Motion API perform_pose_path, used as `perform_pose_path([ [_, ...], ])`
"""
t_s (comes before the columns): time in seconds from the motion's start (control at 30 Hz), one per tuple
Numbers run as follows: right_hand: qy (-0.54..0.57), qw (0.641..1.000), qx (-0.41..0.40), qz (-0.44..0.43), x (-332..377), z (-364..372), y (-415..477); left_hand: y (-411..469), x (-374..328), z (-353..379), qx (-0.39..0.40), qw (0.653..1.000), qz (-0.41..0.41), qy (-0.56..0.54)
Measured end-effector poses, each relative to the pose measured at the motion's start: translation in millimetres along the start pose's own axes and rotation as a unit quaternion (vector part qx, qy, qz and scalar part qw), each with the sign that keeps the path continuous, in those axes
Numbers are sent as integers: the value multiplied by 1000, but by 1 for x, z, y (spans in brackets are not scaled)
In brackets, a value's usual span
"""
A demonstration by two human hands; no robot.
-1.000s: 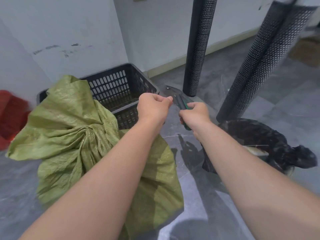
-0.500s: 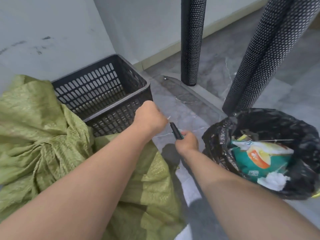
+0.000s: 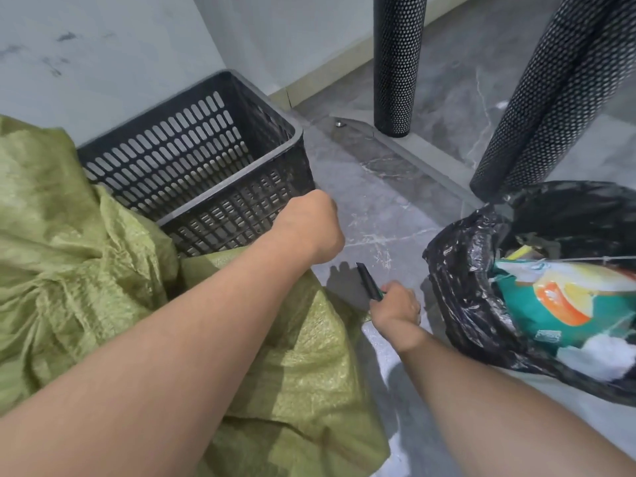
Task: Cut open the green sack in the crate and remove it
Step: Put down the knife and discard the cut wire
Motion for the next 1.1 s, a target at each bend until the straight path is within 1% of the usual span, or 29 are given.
perform_pose_path([
  [0.1, -7, 1000, -5, -1, -5, -3, -1, -3, 0, 0, -2, 1000, 2, -7],
  [0.2, -7, 999, -34, -27, 14, -16, -10, -7, 3, -5, -9, 1000, 2, -18],
  [0.23, 18, 998, -40, -45, 26, -19, -13, -10, 4, -8, -12, 1000, 0, -22],
  [0.3, 113, 990, -21, -87, 53, -22, -22, -16, 9, -14, -21, 999, -4, -35],
  [0.37, 252, 960, 29, -118, 84, -23, -38, -23, 15, -25, -38, 998, -10, -58],
  [0.43, 385, 908, 83, -143, 116, -29, -59, -29, 22, -36, -52, 995, -17, -86],
  [0.47, 429, 883, 109, -152, 132, -33, -70, -32, 24, -41, -54, 993, -17, -101],
  [0.53, 468, 854, 144, -175, 157, -47, -91, -39, 28, -51, -54, 988, -8, -144],
  [0.6, 468, 843, 159, -212, 174, -63, -105, -46, 27, -61, -53, 978, 6, -201],
  [0.67, 411, 859, 144, -271, 188, -84, -117, -54, 22, -71, -44, 968, 16, -248],
  [0.73, 344, 878, 110, -316, 197, -105, -126, -60, 12, -82, -52, 958, 30, -280],
  [0.83, 302, 886, 37, -349, 201, -143, -134, -69, -8, -100, -73, 947, 69, -305],
  [1.0, 285, 889, -59, -353, 190, -194, -142, -78, -39, -114, -124, 925, 103, -343],
  [1.1, 263, 895, -134, -334, 173, -226, -147, -86, -61, -115, -123, 919, 114, -357],
])
Point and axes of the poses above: each hand's wrist, its own y-axis towards the middle knuckle, its own z-axis out of the palm, x = y × z, the point moved 10 cm from there along y, towards the middle knuckle, and after that the axes turned 11 degrees about y, right-handed, at the moved point
